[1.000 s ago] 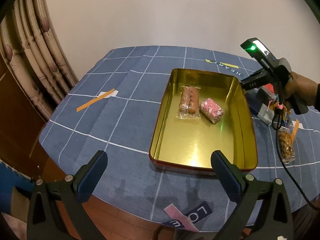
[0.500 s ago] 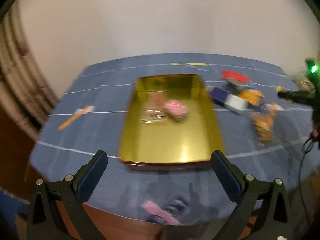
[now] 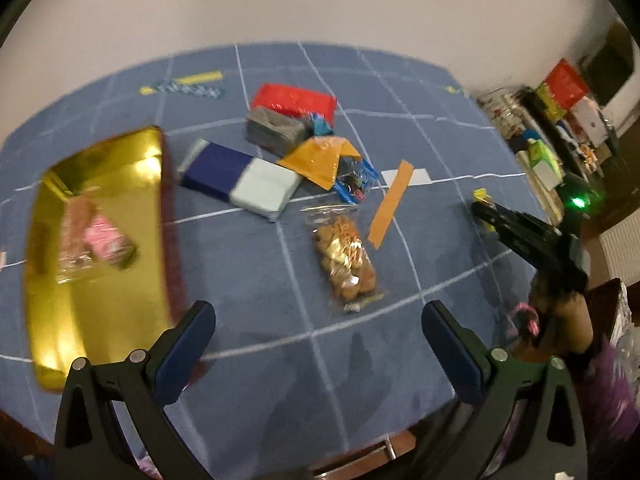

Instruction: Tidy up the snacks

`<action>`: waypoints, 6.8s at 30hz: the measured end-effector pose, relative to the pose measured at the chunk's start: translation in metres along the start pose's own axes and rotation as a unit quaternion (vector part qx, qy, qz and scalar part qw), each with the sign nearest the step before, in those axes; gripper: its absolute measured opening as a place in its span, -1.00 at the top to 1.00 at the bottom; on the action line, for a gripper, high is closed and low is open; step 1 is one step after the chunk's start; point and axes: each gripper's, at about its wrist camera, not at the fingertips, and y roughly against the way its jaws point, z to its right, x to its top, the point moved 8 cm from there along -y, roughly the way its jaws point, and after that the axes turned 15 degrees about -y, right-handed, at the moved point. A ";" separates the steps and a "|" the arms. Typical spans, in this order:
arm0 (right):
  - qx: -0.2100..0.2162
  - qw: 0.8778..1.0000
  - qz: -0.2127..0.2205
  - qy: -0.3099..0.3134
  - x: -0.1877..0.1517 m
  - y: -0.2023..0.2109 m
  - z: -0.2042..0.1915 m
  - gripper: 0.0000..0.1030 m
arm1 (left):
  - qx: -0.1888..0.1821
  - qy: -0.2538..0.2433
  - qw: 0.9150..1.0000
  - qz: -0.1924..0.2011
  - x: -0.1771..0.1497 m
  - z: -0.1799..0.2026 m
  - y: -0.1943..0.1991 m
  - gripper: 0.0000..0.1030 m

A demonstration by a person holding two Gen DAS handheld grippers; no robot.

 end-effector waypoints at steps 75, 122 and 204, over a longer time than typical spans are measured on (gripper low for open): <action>-0.050 0.998 0.038 0.024 -0.009 -0.013 -0.005 0.51 | 0.193 0.139 0.968 0.081 -0.070 -0.137 0.080 0.33; -0.050 0.998 0.042 0.024 -0.010 -0.013 -0.006 0.51 | 0.193 0.195 0.959 0.069 -0.098 -0.210 0.047 -0.06; -0.031 0.994 0.015 0.107 -0.012 0.007 -0.099 0.06 | 0.185 -0.050 0.964 0.182 -0.099 -0.059 0.131 -0.79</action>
